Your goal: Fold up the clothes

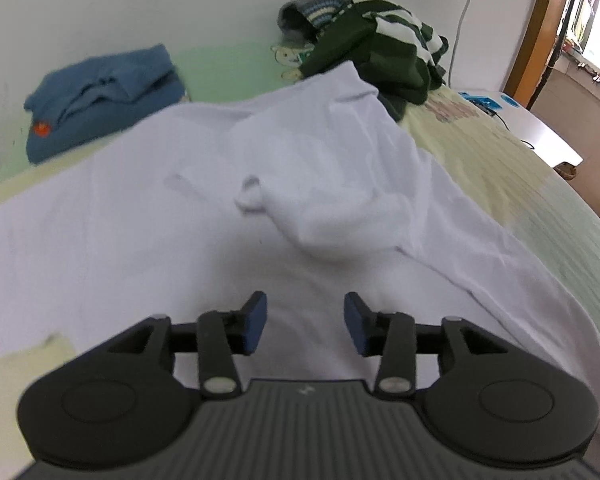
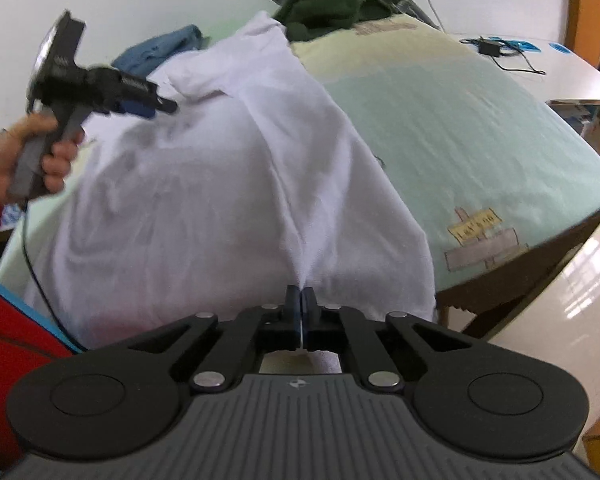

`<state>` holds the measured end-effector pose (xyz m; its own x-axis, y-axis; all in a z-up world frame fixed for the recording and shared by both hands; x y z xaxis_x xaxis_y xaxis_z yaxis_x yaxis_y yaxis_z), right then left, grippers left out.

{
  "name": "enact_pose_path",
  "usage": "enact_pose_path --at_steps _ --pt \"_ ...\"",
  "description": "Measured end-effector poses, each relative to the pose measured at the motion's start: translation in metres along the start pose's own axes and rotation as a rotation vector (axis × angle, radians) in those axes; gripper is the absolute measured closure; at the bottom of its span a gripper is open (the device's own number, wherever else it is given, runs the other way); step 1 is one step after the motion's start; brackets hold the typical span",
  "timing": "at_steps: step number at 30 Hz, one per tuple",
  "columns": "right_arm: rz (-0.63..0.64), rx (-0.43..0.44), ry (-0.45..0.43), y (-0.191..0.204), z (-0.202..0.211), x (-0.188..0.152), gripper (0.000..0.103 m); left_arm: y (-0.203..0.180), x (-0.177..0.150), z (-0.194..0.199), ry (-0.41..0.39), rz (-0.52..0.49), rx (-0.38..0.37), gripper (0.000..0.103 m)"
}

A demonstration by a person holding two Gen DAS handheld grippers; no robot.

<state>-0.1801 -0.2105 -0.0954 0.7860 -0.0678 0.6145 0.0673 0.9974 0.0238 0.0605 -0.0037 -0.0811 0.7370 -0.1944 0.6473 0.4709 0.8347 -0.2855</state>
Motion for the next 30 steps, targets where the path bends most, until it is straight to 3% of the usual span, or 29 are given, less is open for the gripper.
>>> enact_pose_path --at_steps 9,11,14,17,23,25,30 --pt "0.107 0.105 0.045 0.020 0.013 0.013 0.094 -0.017 -0.015 0.001 -0.005 0.007 -0.046 0.041" --pt "0.094 0.148 -0.023 0.015 0.025 0.039 0.092 -0.022 -0.015 0.001 -0.009 0.011 -0.052 0.038" --pt "0.058 0.135 -0.162 0.003 0.028 0.088 0.069 -0.029 -0.017 0.000 -0.018 0.028 -0.054 0.032" --pt "0.043 0.116 -0.210 -0.002 0.001 0.133 0.068 -0.034 -0.018 -0.002 -0.027 0.040 -0.041 0.032" --pt "0.133 0.208 -0.248 0.025 -0.070 0.213 0.071 -0.023 -0.010 -0.006 -0.100 0.156 0.027 0.030" --pt "0.190 0.240 -0.256 0.036 -0.092 0.236 0.071 -0.011 -0.004 -0.007 -0.141 0.202 0.101 0.021" --pt "0.375 0.356 -0.247 0.073 -0.148 0.286 0.071 0.014 0.013 -0.010 -0.219 0.276 0.222 0.020"
Point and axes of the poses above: each gripper's, at about its wrist camera, not at the fingertips, and z roughly against the way its jaws point, y to its left, x to its top, the point moved 7 cm from there along -z, roughly the way its jaws point, and after that the axes turned 14 degrees about -x, right-handed, at the moved point
